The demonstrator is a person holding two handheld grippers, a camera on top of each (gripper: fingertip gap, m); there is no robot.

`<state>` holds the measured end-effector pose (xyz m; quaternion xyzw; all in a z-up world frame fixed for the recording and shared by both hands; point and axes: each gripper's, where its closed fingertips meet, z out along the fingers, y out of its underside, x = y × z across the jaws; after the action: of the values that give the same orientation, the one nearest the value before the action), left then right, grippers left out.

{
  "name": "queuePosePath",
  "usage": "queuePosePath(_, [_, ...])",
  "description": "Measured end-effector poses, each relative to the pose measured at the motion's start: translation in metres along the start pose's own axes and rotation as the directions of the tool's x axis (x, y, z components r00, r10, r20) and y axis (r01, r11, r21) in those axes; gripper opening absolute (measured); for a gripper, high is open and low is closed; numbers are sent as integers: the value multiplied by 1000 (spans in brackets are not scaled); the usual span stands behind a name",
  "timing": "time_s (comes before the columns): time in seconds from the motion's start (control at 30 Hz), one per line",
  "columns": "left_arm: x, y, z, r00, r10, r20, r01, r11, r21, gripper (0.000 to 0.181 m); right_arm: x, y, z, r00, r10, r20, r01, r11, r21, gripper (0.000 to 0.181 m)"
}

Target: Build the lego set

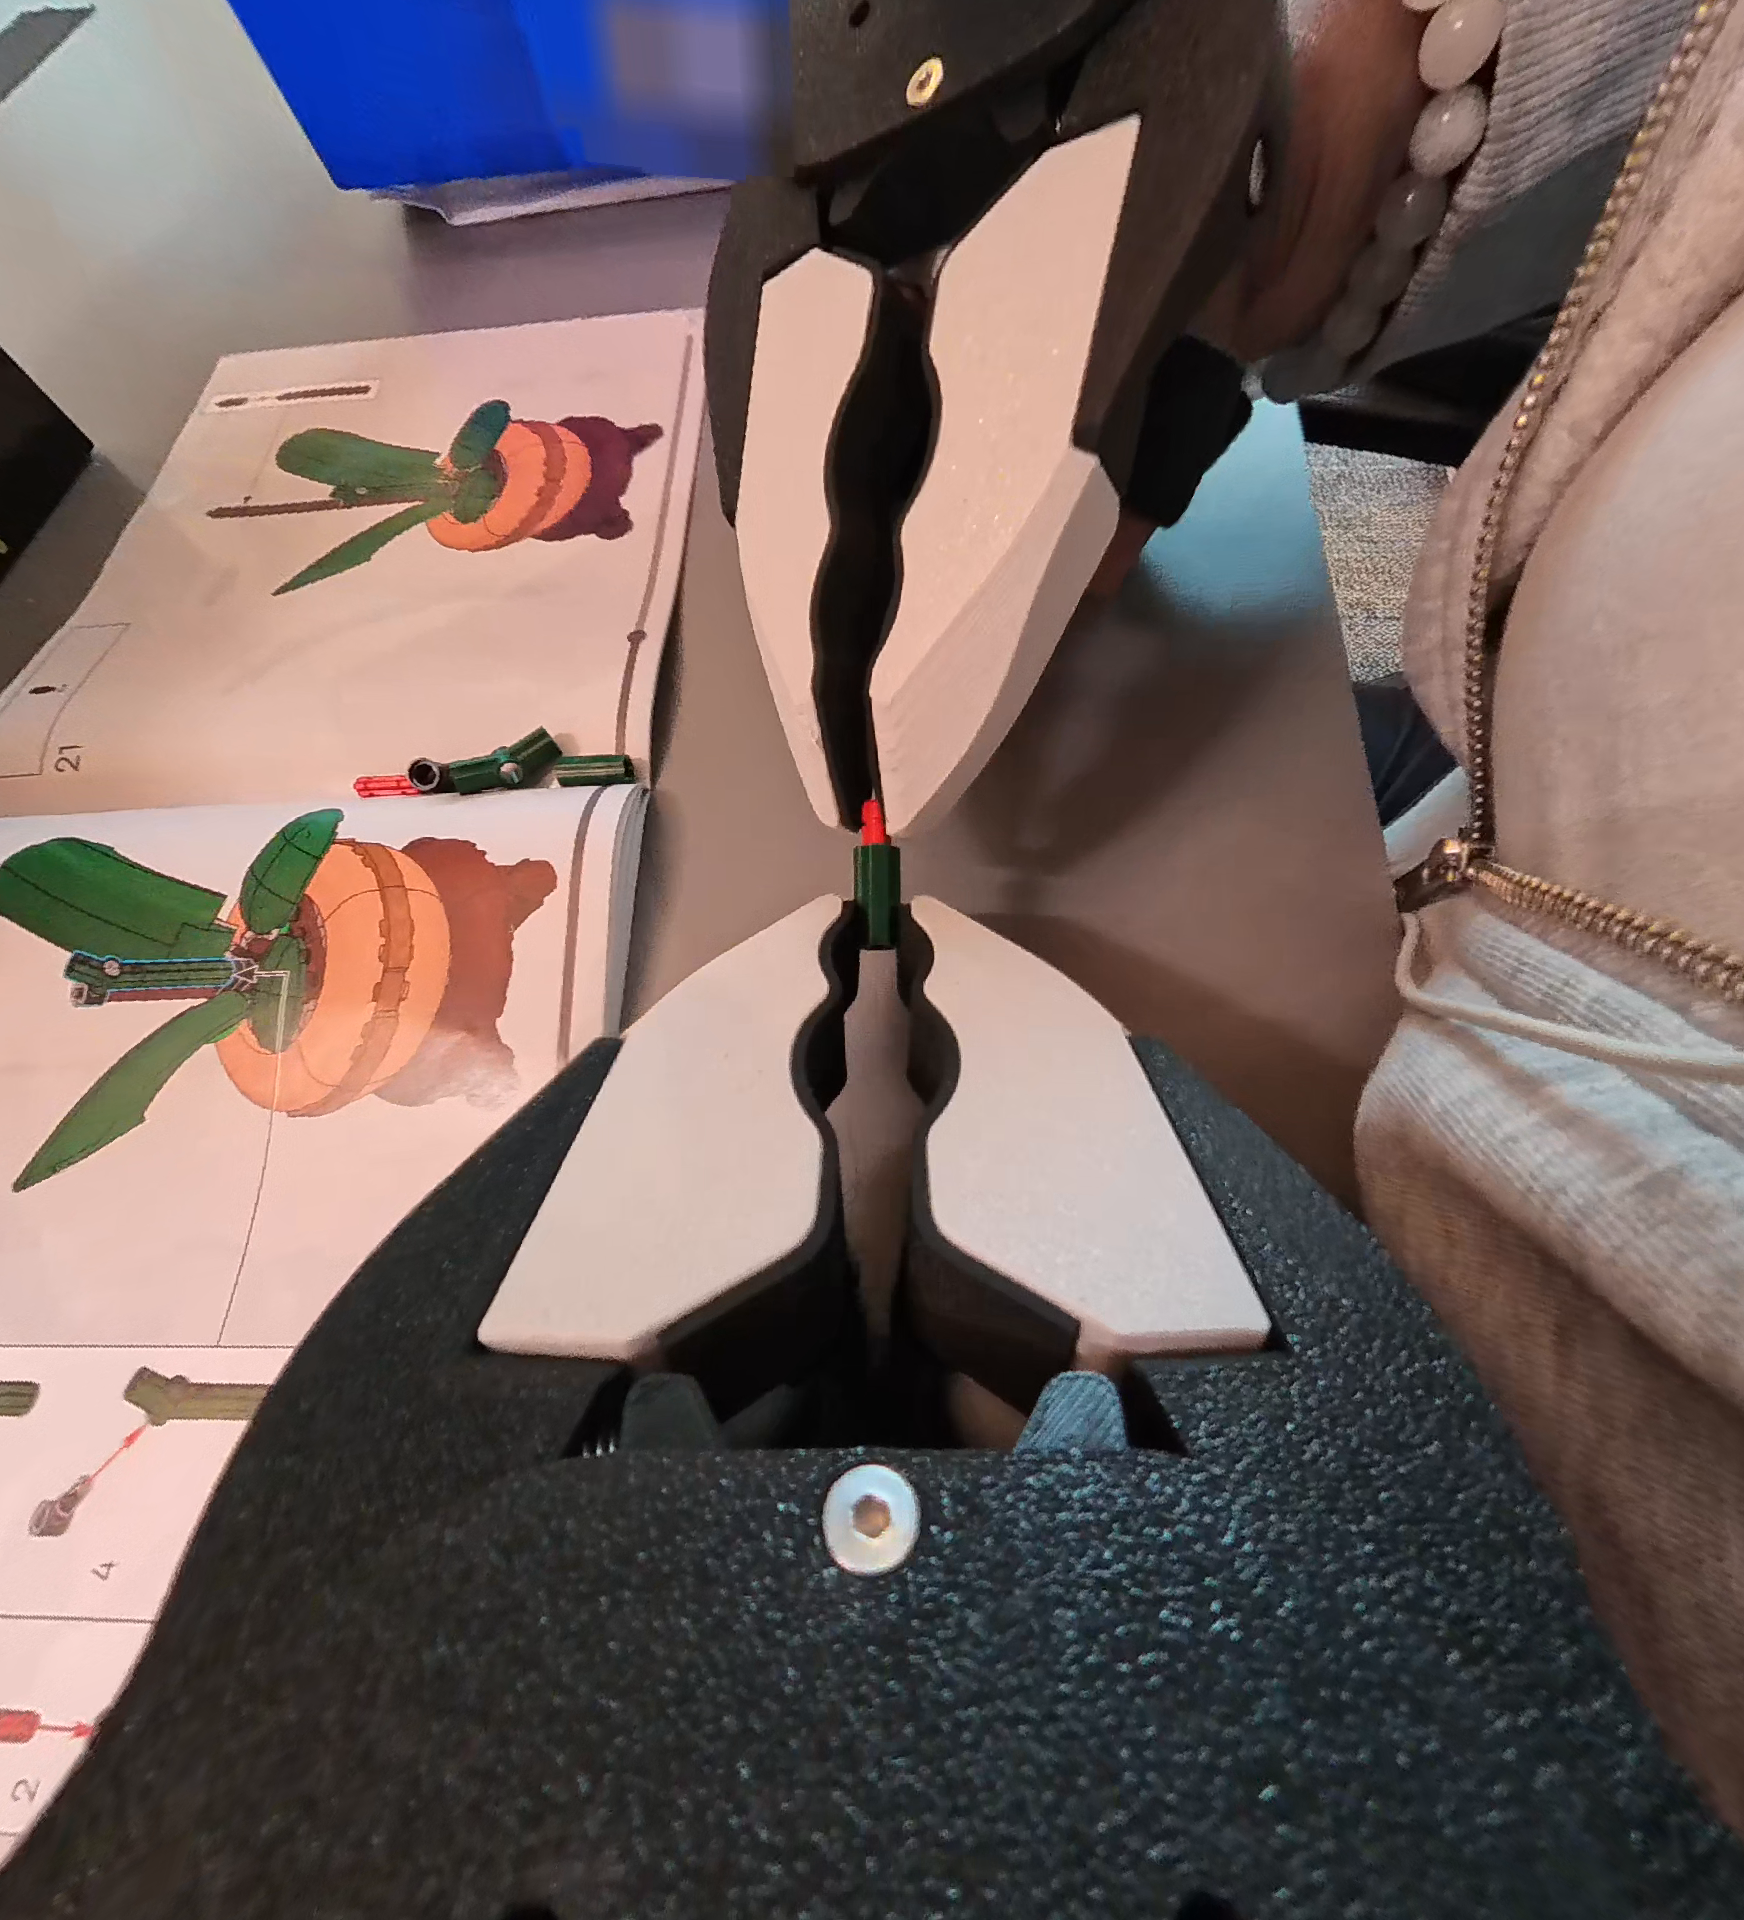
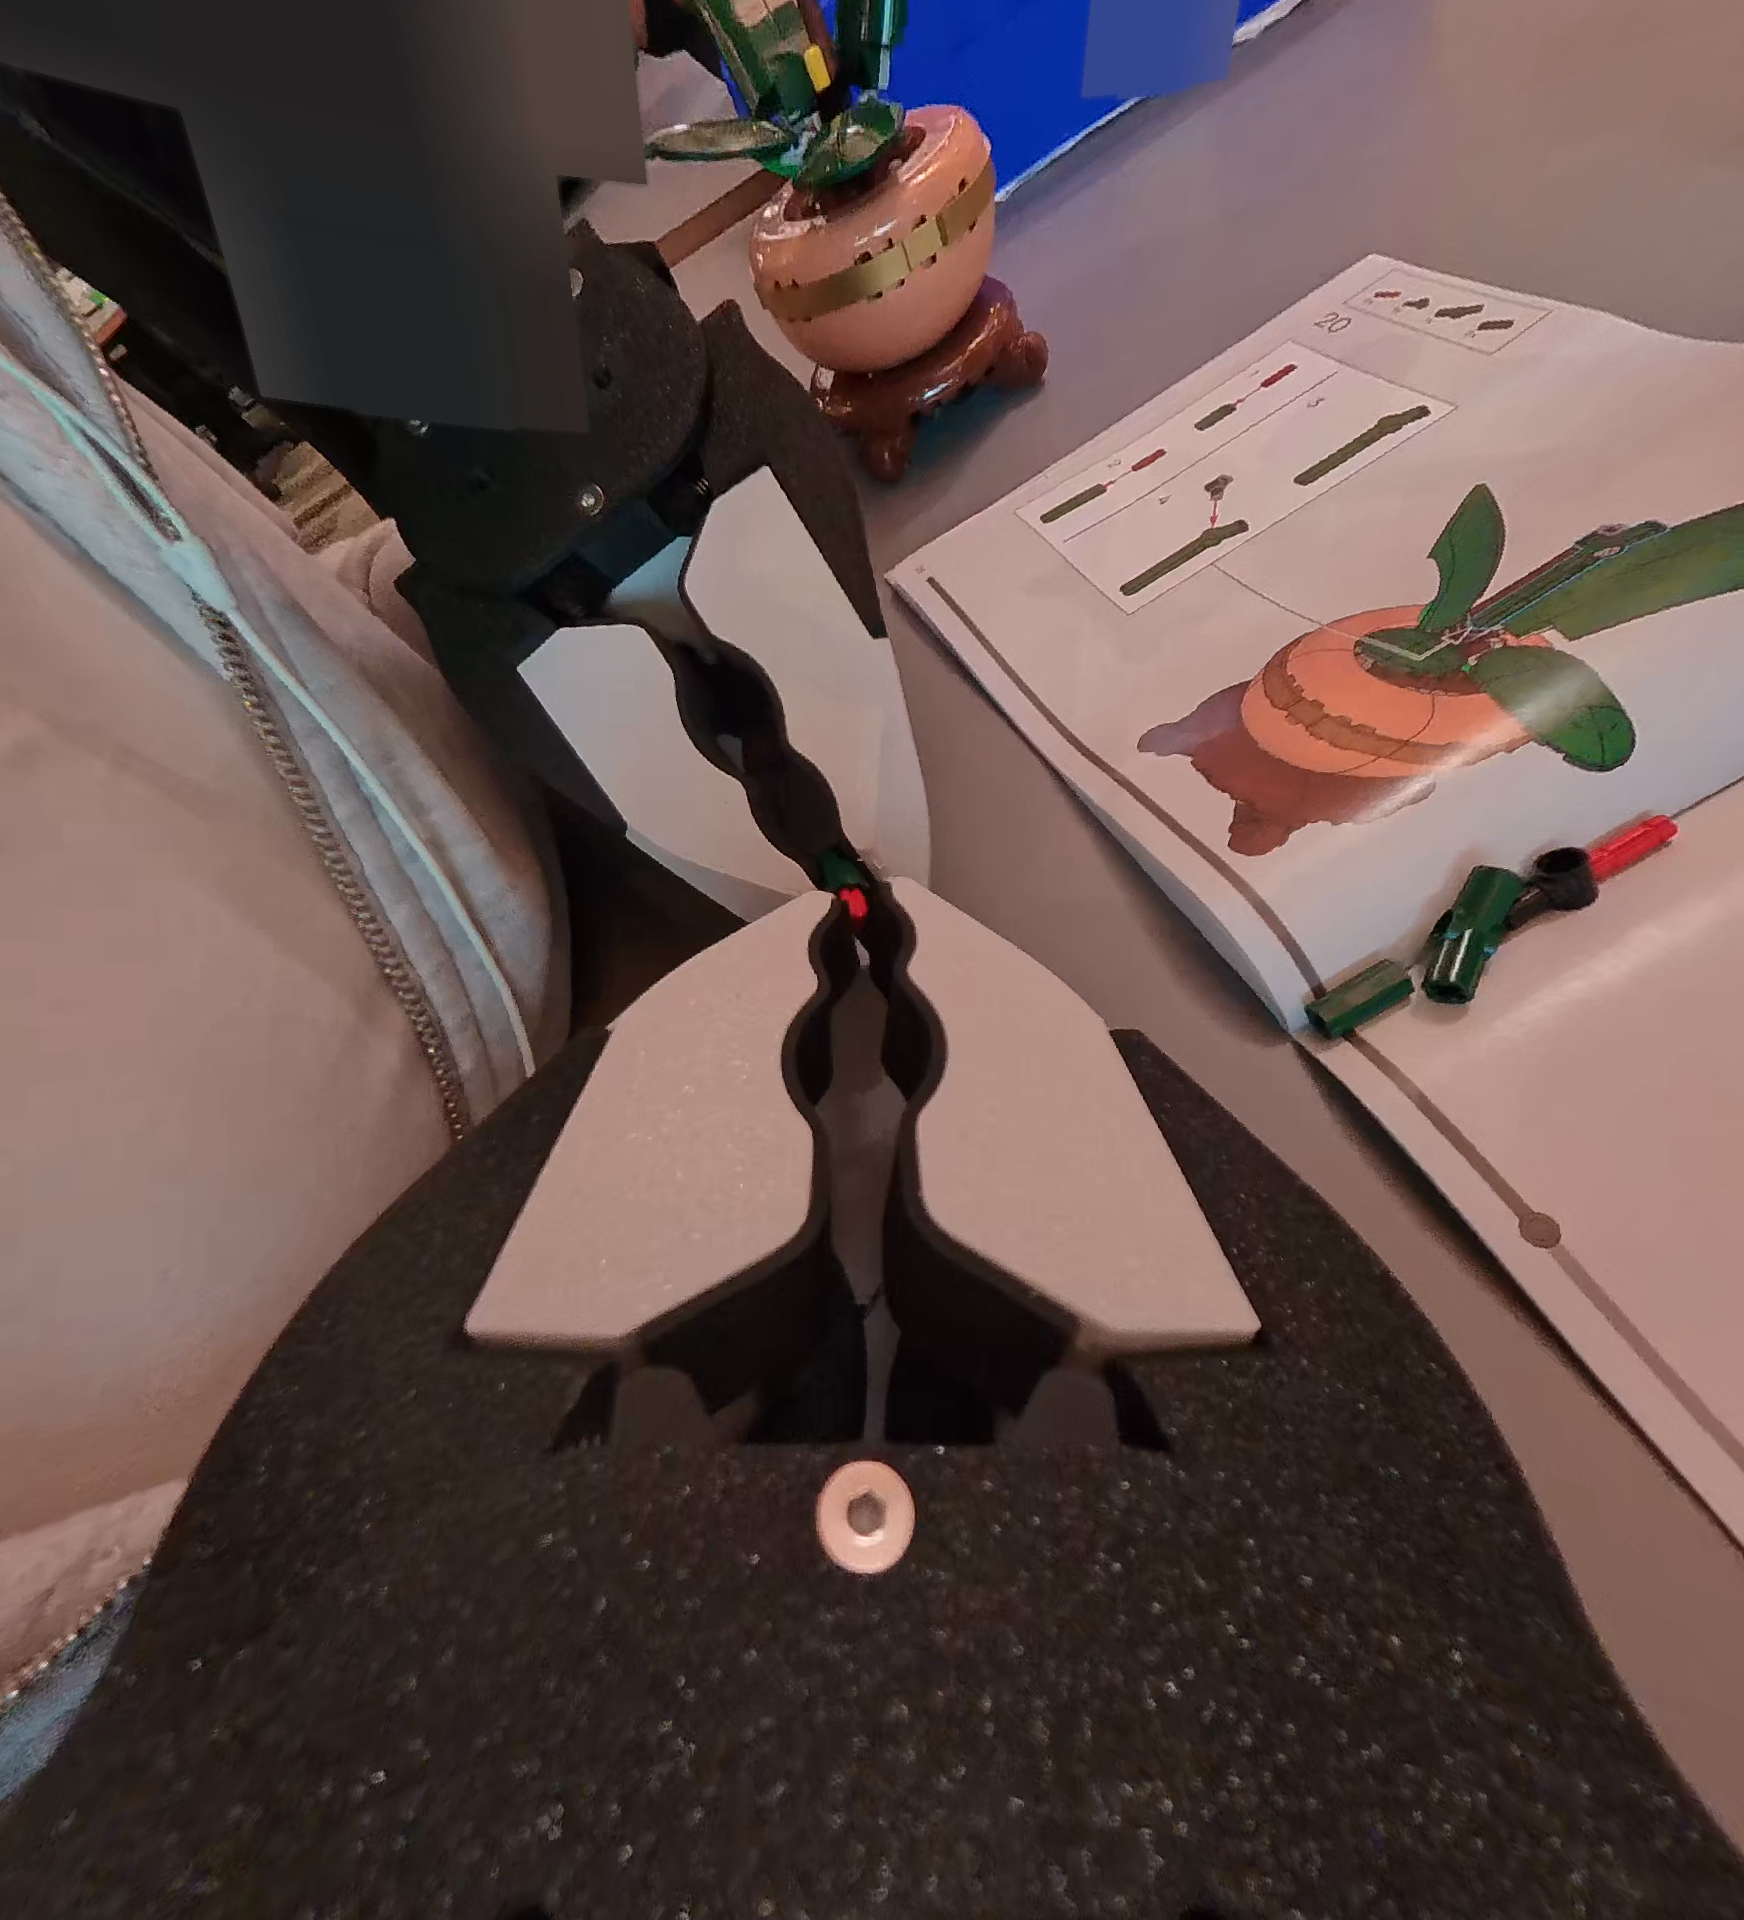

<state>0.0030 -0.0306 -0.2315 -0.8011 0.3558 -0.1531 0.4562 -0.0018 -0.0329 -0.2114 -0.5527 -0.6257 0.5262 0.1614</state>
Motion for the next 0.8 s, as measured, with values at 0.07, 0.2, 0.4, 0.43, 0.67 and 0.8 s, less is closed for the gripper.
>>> queuePosePath(0.07, [-2, -2, -2, 1000, -8, 4, 8, 1000, 18, 5, 0, -3, 0, 1000, -8, 0, 8, 1000, 6, 3])
queuePosePath(0.2, [-7, -6, -5, 1000, -23, 19, 22, 998, 58, 5, 2, -10, 0, 1000, -25, -3, 25, 1000, 19, 4])
queuePosePath(0.4, [-15, -13, -13, 998, -44, 53, 36, 990, 134, 5, 2, -24, 1, 999, -50, 1, 50, 997, 58, 4])
queuePosePath(0.43, [-16, -14, -14, 997, -46, 59, 37, 989, 143, 5, 2, -25, 2, 999, -50, 3, 50, 997, 61, 4])
queuePosePath(0.67, [-23, -17, -21, 993, -57, 103, 37, 981, 188, 5, 6, -29, 2, 998, -65, -4, 65, 995, 70, 4])
queuePosePath(0.8, [-30, -19, -25, 988, -78, 134, 47, 975, 218, 5, 9, -33, -1, 998, -65, -21, 67, 993, 97, 4])
